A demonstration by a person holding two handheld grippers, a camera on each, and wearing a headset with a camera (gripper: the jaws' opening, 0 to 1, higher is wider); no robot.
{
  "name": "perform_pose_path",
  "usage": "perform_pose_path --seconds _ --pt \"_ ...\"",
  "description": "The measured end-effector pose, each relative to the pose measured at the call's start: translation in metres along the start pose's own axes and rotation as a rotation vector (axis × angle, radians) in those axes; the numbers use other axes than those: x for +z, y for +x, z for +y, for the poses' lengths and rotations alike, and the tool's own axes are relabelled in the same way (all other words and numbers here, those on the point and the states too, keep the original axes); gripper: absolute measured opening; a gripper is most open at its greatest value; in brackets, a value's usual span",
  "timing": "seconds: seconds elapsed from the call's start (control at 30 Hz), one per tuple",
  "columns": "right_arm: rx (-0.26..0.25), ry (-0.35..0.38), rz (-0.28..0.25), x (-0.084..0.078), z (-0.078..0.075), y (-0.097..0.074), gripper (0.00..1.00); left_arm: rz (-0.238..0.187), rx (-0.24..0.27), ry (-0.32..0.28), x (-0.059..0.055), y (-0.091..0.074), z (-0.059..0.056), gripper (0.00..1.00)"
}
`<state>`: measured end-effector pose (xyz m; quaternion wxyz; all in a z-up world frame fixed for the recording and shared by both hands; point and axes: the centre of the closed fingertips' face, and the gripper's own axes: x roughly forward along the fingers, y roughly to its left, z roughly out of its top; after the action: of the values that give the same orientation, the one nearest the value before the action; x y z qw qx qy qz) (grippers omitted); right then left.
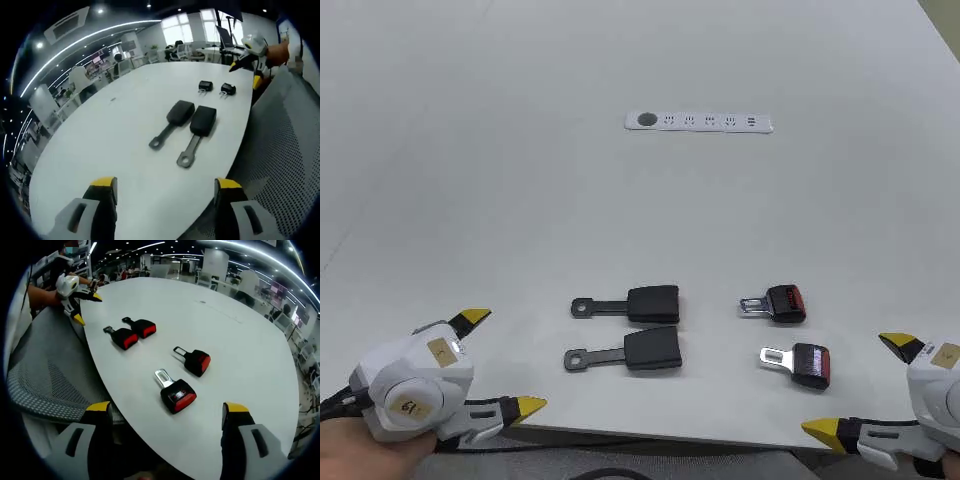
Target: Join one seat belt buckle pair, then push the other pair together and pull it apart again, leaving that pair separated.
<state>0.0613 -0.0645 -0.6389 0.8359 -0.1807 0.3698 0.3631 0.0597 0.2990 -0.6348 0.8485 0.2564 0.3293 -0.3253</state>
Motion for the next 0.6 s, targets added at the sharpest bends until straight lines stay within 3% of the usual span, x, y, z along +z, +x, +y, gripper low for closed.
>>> perform_pose_path --seconds 0.6 --pt "-0.02 0.0 -0.009 0.0001 -0.0048 0.0009 0.91 0.005 0.003 0.007 0.0014 -0.0011 -0.0003 0.76"
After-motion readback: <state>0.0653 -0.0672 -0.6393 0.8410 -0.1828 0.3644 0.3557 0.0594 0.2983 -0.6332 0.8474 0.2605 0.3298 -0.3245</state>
